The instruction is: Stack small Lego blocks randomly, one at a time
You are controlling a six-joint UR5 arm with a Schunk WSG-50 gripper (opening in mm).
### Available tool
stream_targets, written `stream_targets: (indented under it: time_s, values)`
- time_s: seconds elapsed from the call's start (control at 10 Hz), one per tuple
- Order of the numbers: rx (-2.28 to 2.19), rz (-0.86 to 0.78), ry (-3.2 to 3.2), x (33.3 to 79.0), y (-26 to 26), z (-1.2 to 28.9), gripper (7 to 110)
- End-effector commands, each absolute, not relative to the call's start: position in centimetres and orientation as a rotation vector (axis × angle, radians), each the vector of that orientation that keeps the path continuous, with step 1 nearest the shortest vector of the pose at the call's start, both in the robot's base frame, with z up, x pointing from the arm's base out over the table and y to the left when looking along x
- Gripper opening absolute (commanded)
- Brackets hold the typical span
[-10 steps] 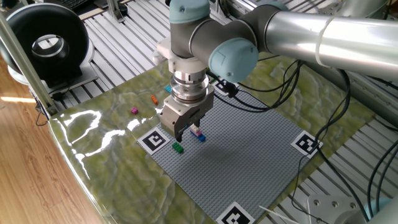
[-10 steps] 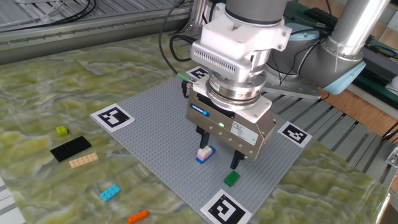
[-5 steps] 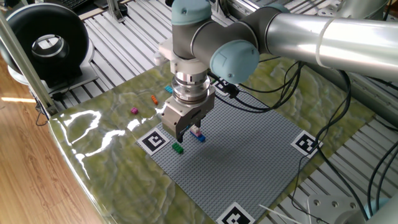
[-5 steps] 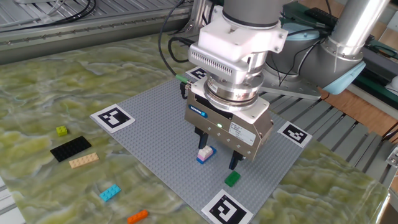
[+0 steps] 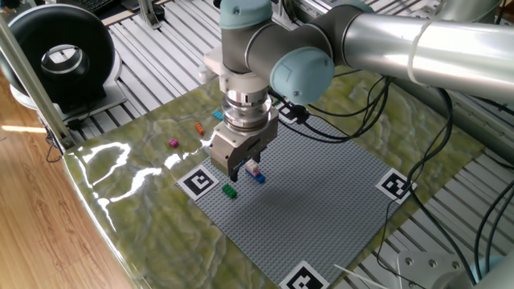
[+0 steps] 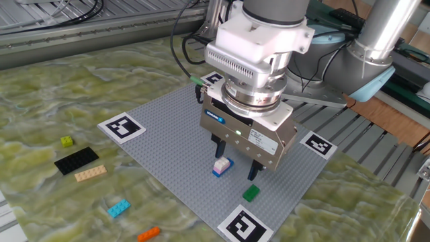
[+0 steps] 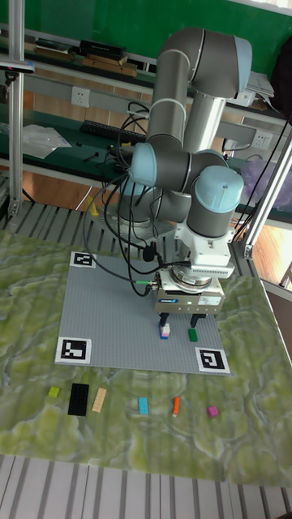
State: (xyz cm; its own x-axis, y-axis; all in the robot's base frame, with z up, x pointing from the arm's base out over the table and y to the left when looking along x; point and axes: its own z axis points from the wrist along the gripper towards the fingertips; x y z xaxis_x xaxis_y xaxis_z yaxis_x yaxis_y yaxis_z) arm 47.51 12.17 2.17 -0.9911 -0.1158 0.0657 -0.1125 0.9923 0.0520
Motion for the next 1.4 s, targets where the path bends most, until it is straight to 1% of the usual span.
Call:
stream_targets:
  time_s: [0.0, 1.3]
  values:
    - [0.151, -0.087, -3.064, 47.5, 12.7, 2.5, 66]
    - [0.136, -0.102, -3.085, 48.2, 13.6, 1.4, 66]
